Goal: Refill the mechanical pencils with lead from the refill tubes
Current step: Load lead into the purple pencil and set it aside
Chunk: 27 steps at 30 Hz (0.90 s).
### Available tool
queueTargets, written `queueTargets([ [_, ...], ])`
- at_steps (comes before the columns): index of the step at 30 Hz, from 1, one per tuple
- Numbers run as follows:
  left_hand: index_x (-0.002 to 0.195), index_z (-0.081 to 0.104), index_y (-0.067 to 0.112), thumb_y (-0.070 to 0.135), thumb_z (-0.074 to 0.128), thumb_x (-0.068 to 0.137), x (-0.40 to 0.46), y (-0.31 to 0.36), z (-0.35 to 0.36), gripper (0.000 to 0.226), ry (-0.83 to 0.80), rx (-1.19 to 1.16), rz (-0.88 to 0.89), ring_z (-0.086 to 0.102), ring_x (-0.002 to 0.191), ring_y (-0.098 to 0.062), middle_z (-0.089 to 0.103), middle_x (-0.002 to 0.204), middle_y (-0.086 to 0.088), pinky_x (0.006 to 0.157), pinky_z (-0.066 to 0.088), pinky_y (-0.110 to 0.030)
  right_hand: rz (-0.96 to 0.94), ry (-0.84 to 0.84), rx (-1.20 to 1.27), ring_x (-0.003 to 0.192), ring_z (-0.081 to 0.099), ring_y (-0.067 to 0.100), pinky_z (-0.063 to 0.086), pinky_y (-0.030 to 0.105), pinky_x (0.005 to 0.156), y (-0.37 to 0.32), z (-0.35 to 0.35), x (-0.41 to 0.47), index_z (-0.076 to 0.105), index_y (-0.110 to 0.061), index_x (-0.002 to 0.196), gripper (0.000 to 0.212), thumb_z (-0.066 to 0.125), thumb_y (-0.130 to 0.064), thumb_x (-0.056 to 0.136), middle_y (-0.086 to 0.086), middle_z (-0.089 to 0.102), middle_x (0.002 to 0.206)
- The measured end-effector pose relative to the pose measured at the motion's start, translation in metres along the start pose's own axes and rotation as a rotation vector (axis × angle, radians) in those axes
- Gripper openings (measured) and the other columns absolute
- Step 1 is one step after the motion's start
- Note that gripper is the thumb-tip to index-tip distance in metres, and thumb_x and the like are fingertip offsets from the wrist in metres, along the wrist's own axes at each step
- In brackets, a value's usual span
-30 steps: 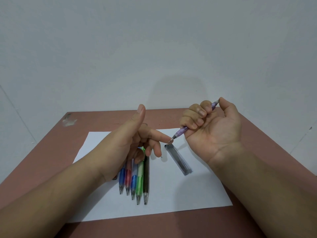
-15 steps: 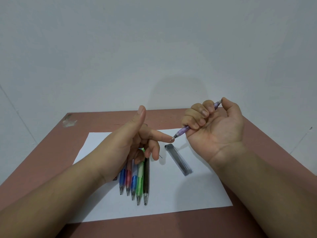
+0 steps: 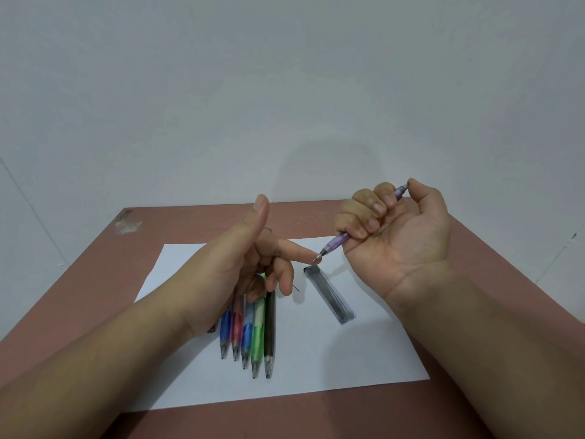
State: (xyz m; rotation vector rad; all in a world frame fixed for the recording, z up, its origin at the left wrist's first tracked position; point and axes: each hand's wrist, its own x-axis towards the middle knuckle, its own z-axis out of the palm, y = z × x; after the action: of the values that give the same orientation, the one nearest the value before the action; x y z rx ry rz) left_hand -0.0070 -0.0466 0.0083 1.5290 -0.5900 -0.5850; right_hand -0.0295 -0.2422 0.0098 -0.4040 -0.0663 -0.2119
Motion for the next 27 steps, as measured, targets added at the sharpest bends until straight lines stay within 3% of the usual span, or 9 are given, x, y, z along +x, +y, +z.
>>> queueTargets([
  [9, 0.093, 0.081, 0.011, 0.074, 0.024, 0.082, 0.0001, 0.0002, 0.0006, 0.087, 0.015, 0.006, -0.013, 0.047, 0.051, -0.011, 0.061, 0.067, -0.011, 0.041, 0.037, -0.020, 0.000, 0.018, -0.016, 0.045, 0.026, 0.014, 0.025, 0.024, 0.045, 0.0016, 0.0019, -0.0005, 0.034, -0.015, 0.064, 0.043, 0.038, -0.044, 0.095, -0.001, 0.030, 0.062],
  [16, 0.095, 0.081, 0.012, 0.079, 0.027, 0.085, 0.0000, -0.0004, -0.0012, 0.087, 0.008, 0.002, -0.009, 0.047, 0.054, -0.012, 0.061, 0.067, -0.010, 0.042, 0.038, -0.021, -0.012, 0.011, 0.000, 0.046, 0.026, 0.015, 0.028, 0.025, 0.044, 0.0002, 0.0000, -0.0001, 0.034, -0.015, 0.063, 0.038, 0.034, -0.037, 0.094, 0.000, 0.030, 0.062],
  [19, 0.097, 0.081, 0.012, 0.082, 0.030, 0.077, 0.0006, -0.0012, -0.0022, 0.089, -0.001, 0.002, -0.010, 0.048, 0.055, -0.012, 0.062, 0.068, -0.010, 0.042, 0.038, -0.021, -0.009, 0.012, -0.004, 0.046, 0.026, 0.015, 0.028, 0.024, 0.044, 0.0007, 0.0006, 0.0001, 0.035, -0.015, 0.062, 0.039, 0.034, -0.038, 0.095, 0.000, 0.031, 0.061],
  [27, 0.093, 0.081, 0.009, 0.074, 0.024, 0.086, 0.0004, -0.0004, -0.0002, 0.087, 0.011, -0.010, -0.008, 0.047, 0.049, -0.010, 0.061, 0.065, -0.010, 0.040, 0.037, -0.019, 0.009, 0.009, -0.013, 0.046, 0.026, 0.014, 0.027, 0.024, 0.045, 0.0019, 0.0009, 0.0000, 0.035, -0.015, 0.063, 0.042, 0.037, -0.043, 0.095, -0.001, 0.031, 0.061],
])
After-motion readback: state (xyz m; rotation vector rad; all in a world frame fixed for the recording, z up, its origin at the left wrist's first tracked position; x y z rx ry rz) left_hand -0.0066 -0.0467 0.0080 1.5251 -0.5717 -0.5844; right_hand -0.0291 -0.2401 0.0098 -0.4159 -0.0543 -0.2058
